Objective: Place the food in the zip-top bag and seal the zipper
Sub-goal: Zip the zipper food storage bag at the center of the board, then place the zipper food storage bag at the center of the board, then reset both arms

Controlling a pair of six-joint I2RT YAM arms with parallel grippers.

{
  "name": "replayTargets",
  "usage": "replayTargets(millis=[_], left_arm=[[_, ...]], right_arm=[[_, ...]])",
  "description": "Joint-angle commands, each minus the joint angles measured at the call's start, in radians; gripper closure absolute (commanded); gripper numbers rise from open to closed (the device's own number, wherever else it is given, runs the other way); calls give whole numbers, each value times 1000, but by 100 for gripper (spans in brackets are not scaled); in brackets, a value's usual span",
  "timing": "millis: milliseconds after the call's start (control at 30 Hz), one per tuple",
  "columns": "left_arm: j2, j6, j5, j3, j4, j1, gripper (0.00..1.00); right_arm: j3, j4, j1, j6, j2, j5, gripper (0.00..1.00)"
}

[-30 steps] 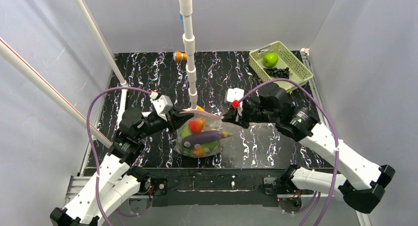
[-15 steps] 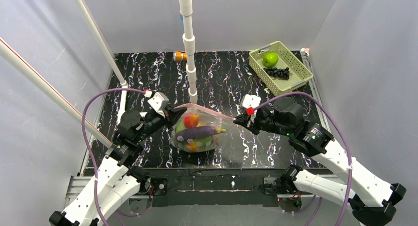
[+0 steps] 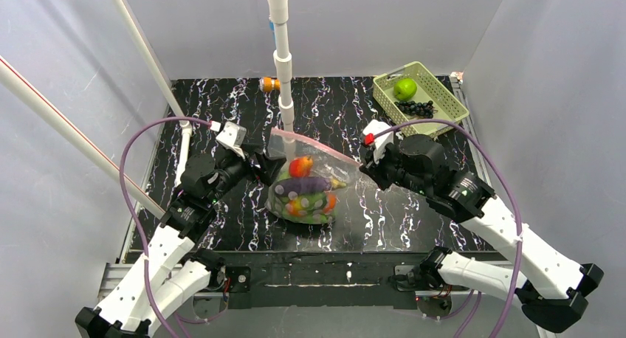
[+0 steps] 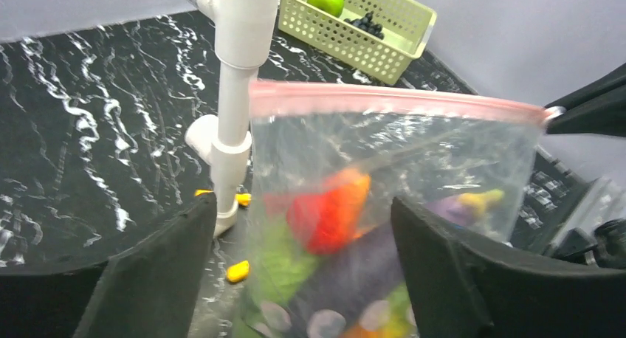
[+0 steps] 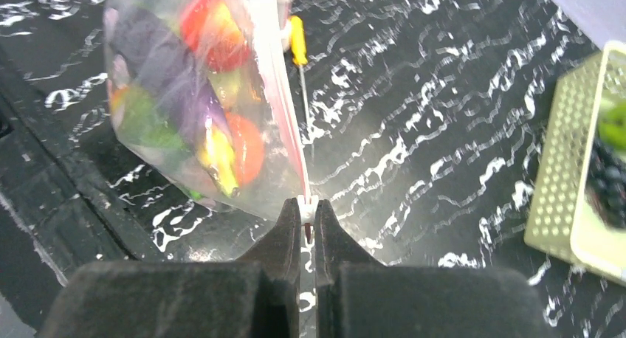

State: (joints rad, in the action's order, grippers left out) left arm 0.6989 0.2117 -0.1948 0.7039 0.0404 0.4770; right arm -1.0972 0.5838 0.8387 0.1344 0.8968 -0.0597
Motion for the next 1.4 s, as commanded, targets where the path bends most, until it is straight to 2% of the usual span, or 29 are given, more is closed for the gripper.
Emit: replayTargets(millis=[0, 167, 333, 367, 400, 500, 567, 667, 700, 800, 900, 1067, 1367], left_arm=[[-6, 40, 42, 86, -24, -3, 2], [-49, 88, 63, 129, -186, -3, 2], [-136, 244, 152, 142, -368, -3, 2], [-156, 276, 169, 144, -392, -3, 2], [-174, 307, 178, 145, -410, -3, 2], [-216, 376, 180, 148, -441, -2, 2], [-237, 395, 179, 163, -456, -3, 2], [-250, 394, 168, 202, -479, -2, 2], [-253, 392, 169, 216, -485, -2, 2], [-263, 384, 169, 258, -489, -3, 2], [-269, 379, 169, 299, -489, -2, 2], [-277, 354, 175, 347, -488, -2, 2], [-330, 299, 229, 366, -491, -3, 2]], right_arm=[[-73, 74, -4, -79, 31, -202, 99], [-50, 115, -17, -196, 65, -492, 99], [12, 146, -93, -326, 104, -563, 97], [29, 136, -117, -351, 111, -546, 92], [48, 118, -145, -367, 115, -514, 82], [92, 59, -212, -394, 116, -420, 47], [97, 47, -236, -396, 108, -389, 31], [62, 82, -240, -417, 87, -455, 7], [42, 108, -240, -438, 77, -486, 3], [-20, 139, -240, -477, 7, -472, 2], [-23, 76, -240, -489, -118, -412, 2], [-4, -36, -240, -480, -306, -472, 2], [-70, -22, -240, -480, -393, -566, 2]])
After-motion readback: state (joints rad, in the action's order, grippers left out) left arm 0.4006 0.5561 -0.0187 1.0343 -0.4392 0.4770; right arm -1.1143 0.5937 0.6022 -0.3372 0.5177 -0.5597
